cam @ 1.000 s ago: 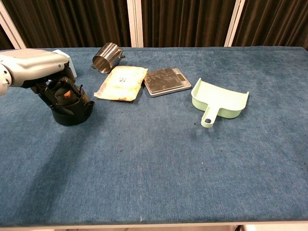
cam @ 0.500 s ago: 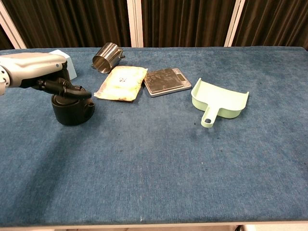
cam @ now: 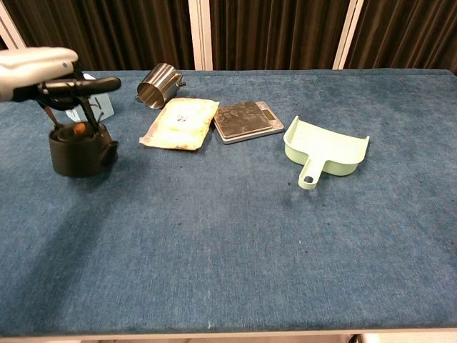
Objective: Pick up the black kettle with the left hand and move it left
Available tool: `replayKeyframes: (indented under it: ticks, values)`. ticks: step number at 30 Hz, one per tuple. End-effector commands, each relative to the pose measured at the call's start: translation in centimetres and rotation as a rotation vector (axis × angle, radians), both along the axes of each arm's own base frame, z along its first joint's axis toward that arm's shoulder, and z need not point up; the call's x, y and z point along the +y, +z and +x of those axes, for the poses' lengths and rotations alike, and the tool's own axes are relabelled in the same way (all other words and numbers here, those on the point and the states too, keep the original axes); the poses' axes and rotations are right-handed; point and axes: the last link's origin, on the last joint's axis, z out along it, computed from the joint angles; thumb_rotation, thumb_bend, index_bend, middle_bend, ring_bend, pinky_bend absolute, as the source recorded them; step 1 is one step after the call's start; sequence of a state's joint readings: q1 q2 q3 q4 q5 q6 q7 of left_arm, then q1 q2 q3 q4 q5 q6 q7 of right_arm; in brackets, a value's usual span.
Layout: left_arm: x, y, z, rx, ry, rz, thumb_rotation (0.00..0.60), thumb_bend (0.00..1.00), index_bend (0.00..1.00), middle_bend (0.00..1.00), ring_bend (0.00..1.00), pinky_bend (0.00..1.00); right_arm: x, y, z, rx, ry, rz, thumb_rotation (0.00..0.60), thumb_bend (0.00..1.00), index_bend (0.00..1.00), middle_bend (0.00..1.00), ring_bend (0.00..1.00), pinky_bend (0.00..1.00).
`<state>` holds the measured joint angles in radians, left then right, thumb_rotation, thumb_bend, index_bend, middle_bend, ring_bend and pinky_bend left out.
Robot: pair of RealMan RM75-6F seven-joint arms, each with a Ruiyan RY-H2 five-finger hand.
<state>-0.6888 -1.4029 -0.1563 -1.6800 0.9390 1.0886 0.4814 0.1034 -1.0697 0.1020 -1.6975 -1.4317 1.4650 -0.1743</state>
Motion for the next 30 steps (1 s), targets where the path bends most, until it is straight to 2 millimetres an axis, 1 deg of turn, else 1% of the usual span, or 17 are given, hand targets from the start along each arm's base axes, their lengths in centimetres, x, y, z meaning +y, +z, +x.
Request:
replayKeyframes:
  ticks: [1, 3, 5, 8, 12, 15, 17, 19, 20, 24, 26, 30]
  values:
    - [0.2, 0.7, -0.3, 0.012, 0.002, 0.026, 0.021, 0.06, 1.00, 1.00, 1.00, 0.36, 0.1, -0.1, -0.1, -0.003, -0.004, 0.003, 0.600, 0.06, 0.00, 0.00, 0.00, 0.00]
    - [0.4, 1.2, -0.5, 0.021, 0.006, 0.045, 0.020, 0.07, 1.00, 1.00, 1.00, 0.43, 0.1, -0.2, -0.2, -0.006, -0.005, 0.003, 0.600, 0.06, 0.00, 0.00, 0.00, 0.00]
    - [0.5, 1.7, -0.8, 0.024, 0.012, 0.064, 0.017, 0.08, 1.00, 1.00, 1.00, 0.52, 0.1, -0.3, -0.2, -0.008, -0.004, 0.004, 0.600, 0.06, 0.00, 0.00, 0.00, 0.00]
    - [0.6, 2.3, -1.2, 0.022, 0.028, 0.089, 0.016, 0.09, 1.00, 1.00, 1.00, 0.59, 0.2, -0.4, -0.3, -0.009, -0.003, 0.005, 0.600, 0.06, 0.00, 0.00, 0.00, 0.00]
    - [0.7, 2.9, -1.7, 0.021, 0.045, 0.109, 0.012, 0.12, 1.00, 1.00, 1.00, 0.62, 0.2, -0.4, -0.3, -0.010, -0.003, 0.006, 0.600, 0.06, 0.00, 0.00, 0.00, 0.00]
    - [0.7, 3.0, -2.0, 0.029, 0.051, 0.120, 0.017, 0.16, 1.00, 1.00, 1.00, 0.63, 0.2, -0.4, -0.2, -0.008, -0.001, 0.007, 0.600, 0.06, 0.00, 0.00, 0.00, 0.00]
    - [0.7, 3.0, -2.2, 0.033, 0.054, 0.123, 0.075, 0.19, 1.00, 1.00, 1.00, 0.64, 0.2, -0.5, -0.2, -0.008, 0.001, 0.007, 0.600, 0.06, 0.00, 0.00, 0.00, 0.00]
    - [0.6, 3.0, -2.3, 0.039, 0.057, 0.129, 0.167, 0.24, 1.00, 1.00, 1.00, 0.64, 0.3, -0.5, -0.2, -0.007, 0.000, 0.008, 0.600, 0.06, 0.00, 0.00, 0.00, 0.00]
    - [0.6, 3.0, -2.4, 0.039, 0.058, 0.131, 0.201, 0.27, 1.00, 1.00, 1.00, 0.64, 0.3, -0.5, -0.2, -0.008, 0.000, 0.008, 0.600, 0.06, 0.00, 0.00, 0.00, 0.00]
    - [0.6, 3.1, -2.7, 0.044, 0.062, 0.142, 0.272, 0.34, 1.00, 1.00, 1.00, 0.64, 0.4, -0.5, -0.2, -0.009, -0.001, 0.006, 0.600, 0.06, 0.00, 0.00, 0.00, 0.00]
    - [0.6, 3.2, -2.8, 0.047, 0.065, 0.146, 0.291, 0.35, 1.00, 1.00, 1.00, 0.64, 0.4, -0.4, -0.2, -0.009, -0.002, 0.005, 0.600, 0.06, 0.00, 0.00, 0.00, 0.00]
    - [0.6, 3.2, -3.0, 0.055, 0.066, 0.150, 0.360, 0.38, 1.00, 1.00, 1.00, 0.65, 0.4, -0.4, -0.3, -0.010, -0.003, 0.004, 0.600, 0.06, 0.00, 0.00, 0.00, 0.00]
